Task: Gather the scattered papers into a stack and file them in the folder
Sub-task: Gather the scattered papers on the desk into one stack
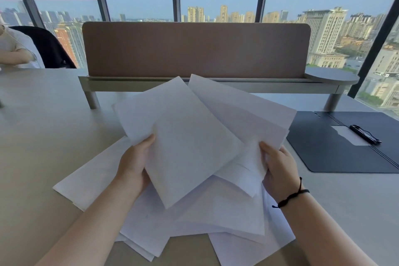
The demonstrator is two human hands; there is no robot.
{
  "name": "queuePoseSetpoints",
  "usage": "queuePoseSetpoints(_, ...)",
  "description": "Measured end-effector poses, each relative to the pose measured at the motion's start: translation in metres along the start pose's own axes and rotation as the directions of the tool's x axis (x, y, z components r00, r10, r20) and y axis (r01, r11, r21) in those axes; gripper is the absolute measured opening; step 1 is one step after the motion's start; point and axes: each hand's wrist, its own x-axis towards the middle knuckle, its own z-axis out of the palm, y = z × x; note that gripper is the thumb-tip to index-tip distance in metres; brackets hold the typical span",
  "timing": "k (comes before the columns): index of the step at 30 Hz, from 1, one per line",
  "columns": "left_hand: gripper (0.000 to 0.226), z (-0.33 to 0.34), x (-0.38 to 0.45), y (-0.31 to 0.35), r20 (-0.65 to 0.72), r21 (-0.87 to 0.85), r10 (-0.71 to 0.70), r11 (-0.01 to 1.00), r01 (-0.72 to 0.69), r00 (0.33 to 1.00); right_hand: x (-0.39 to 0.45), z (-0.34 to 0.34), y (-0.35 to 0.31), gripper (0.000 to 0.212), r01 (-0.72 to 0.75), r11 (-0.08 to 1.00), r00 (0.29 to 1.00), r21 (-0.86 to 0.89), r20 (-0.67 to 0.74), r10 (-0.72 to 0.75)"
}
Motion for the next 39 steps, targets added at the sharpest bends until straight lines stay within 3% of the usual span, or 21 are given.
queuePoseSetpoints(4,0.039,0.008,-0.003,-0.011,0.028,-0.027,0.029,0.999,-0.028,0.999,-0.003,0.006,0.005,0.021,-0.013,1.000,0.999,-0.021,0.050,0.014)
queuePoseSetpoints(7,0.033,0.014,-0.005,-0.016,0.047,-0.004,0.002,1.000,-0.002,0.999,-0.009,0.011,0.011,0.025,-0.009,0.989,0.981,-0.145,0.191,0.037)
queuePoseSetpoints(10,0.027,0.015,-0.005,-0.018,0.024,0.043,-0.022,0.999,0.021,0.999,-0.017,0.014,0.015,0.047,0.001,0.955,0.916,-0.295,0.384,0.118)
queuePoseSetpoints(13,0.026,0.013,-0.001,-0.016,0.006,0.082,-0.008,0.997,0.007,1.000,-0.022,0.012,0.018,0.051,0.030,0.931,0.864,-0.363,0.477,0.159)
queuePoseSetpoints(19,0.046,0.003,0.005,-0.003,0.034,0.147,0.080,0.986,-0.085,0.996,-0.018,0.010,0.006,0.024,0.031,0.968,0.908,-0.250,0.413,0.077)
queuePoseSetpoints(20,0.050,-0.001,0.006,0.002,0.041,0.163,0.095,0.982,-0.100,0.995,-0.017,0.009,0.000,0.030,0.005,0.983,0.916,-0.183,0.394,0.068)
queuePoseSetpoints(23,0.046,-0.013,0.008,0.017,0.093,0.254,0.059,0.964,-0.081,0.994,-0.010,-0.003,-0.017,0.081,-0.100,0.995,0.949,-0.020,0.298,0.102)
queuePoseSetpoints(25,0.043,-0.018,0.005,0.022,0.187,0.317,-0.014,0.947,-0.047,0.982,-0.005,-0.012,-0.024,0.084,-0.142,0.989,0.967,0.048,0.220,0.128)
queuePoseSetpoints(28,0.058,-0.018,0.003,0.017,0.282,0.404,-0.089,0.914,-0.034,0.955,-0.003,-0.012,-0.020,0.068,-0.211,0.973,0.964,-0.095,0.147,0.223)
queuePoseSetpoints(31,0.063,-0.013,0.003,0.007,0.319,0.564,-0.050,0.812,-0.147,0.947,-0.006,-0.003,-0.010,0.046,-0.237,0.927,0.945,-0.289,0.152,0.289)
queuePoseSetpoints(32,0.065,-0.011,0.004,0.004,0.315,0.611,-0.018,0.769,-0.188,0.949,-0.006,-0.002,-0.007,0.051,-0.208,0.921,0.947,-0.328,0.167,0.273)
queuePoseSetpoints(34,0.055,-0.008,0.003,-0.003,0.295,0.659,0.046,0.714,-0.239,0.954,-0.006,-0.001,-0.001,0.084,-0.109,0.903,0.965,-0.415,0.172,0.195)
queuePoseSetpoints(36,0.035,-0.005,0.001,-0.010,0.290,0.678,0.117,0.675,-0.291,0.950,-0.010,0.002,0.001,0.098,-0.030,0.870,0.968,-0.492,0.201,0.148)
queuePoseSetpoints(37,0.028,-0.003,0.000,-0.012,0.291,0.685,0.147,0.658,-0.313,0.945,-0.011,0.002,0.003,0.096,-0.014,0.861,0.963,-0.509,0.225,0.149)
queuePoseSetpoints(39,0.015,-0.001,0.000,-0.014,0.267,0.685,0.201,0.649,-0.332,0.943,-0.015,0.005,0.004,0.070,-0.008,0.867,0.953,-0.499,0.260,0.158)
